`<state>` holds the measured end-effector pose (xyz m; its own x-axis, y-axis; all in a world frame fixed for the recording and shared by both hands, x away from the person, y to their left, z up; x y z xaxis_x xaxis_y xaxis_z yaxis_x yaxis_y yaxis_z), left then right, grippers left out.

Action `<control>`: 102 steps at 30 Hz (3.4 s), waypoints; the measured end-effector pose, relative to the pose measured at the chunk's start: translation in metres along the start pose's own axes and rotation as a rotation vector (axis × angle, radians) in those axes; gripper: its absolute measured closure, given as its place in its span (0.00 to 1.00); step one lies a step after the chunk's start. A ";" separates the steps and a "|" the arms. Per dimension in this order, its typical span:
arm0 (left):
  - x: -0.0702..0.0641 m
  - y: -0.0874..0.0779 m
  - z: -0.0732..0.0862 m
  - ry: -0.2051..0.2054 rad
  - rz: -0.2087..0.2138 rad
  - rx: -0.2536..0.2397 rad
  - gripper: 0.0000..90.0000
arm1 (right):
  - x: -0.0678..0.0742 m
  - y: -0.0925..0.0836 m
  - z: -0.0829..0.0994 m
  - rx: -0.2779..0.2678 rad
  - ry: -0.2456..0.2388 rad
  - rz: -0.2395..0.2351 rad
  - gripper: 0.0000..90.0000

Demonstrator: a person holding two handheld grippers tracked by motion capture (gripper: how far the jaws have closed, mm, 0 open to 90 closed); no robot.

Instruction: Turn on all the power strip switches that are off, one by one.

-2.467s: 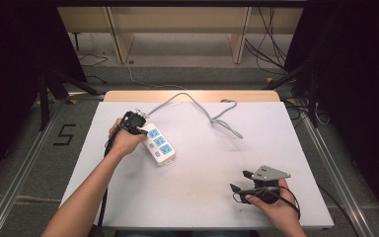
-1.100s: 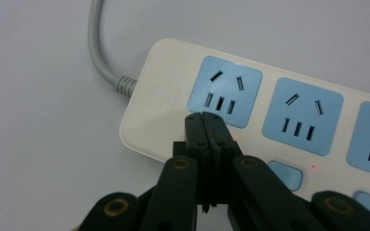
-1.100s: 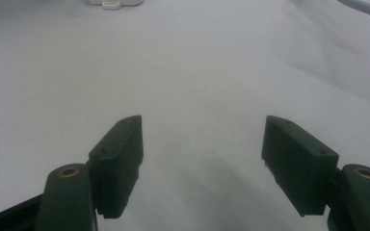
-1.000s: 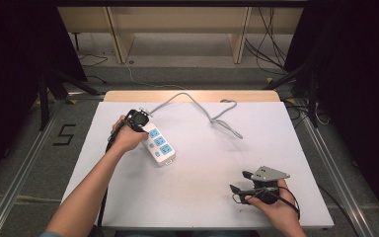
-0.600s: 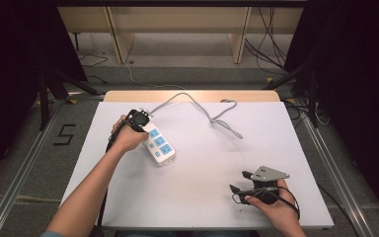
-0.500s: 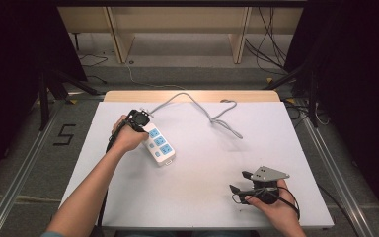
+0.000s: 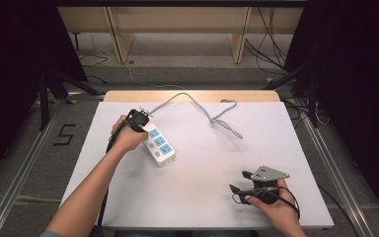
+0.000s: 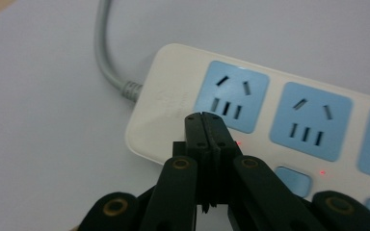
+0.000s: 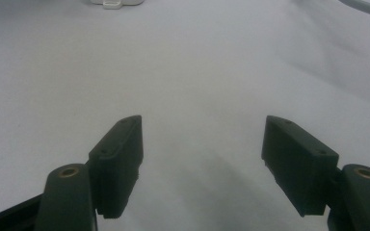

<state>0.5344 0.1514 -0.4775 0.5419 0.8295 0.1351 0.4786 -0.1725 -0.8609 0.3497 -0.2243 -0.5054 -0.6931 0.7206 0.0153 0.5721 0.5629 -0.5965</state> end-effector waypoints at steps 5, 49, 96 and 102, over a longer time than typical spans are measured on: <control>0.002 -0.005 0.000 -0.024 0.028 -0.048 1.00 | 0.000 0.000 0.000 0.002 0.005 0.000 0.36; -0.039 -0.046 0.014 0.013 0.149 -0.176 0.34 | 0.000 0.000 0.001 0.004 0.007 0.001 0.36; -0.068 -0.030 0.007 0.123 0.182 0.101 1.00 | 0.000 0.001 0.002 0.014 0.004 -0.005 0.35; -0.069 -0.027 0.007 0.121 0.180 0.113 1.00 | 0.000 0.001 0.002 0.015 0.005 -0.004 0.35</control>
<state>0.4796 0.1028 -0.4669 0.6937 0.7198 0.0261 0.2897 -0.2457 -0.9250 0.3491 -0.2246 -0.5075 -0.6932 0.7204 0.0223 0.5621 0.5598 -0.6088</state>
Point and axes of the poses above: each handheld gripper's, and its own axes: y roughly forward along the jaws, z roughly out of its underside, x roughly to its left, the point moved 4 cm from there along y, roughly forward along the jaws
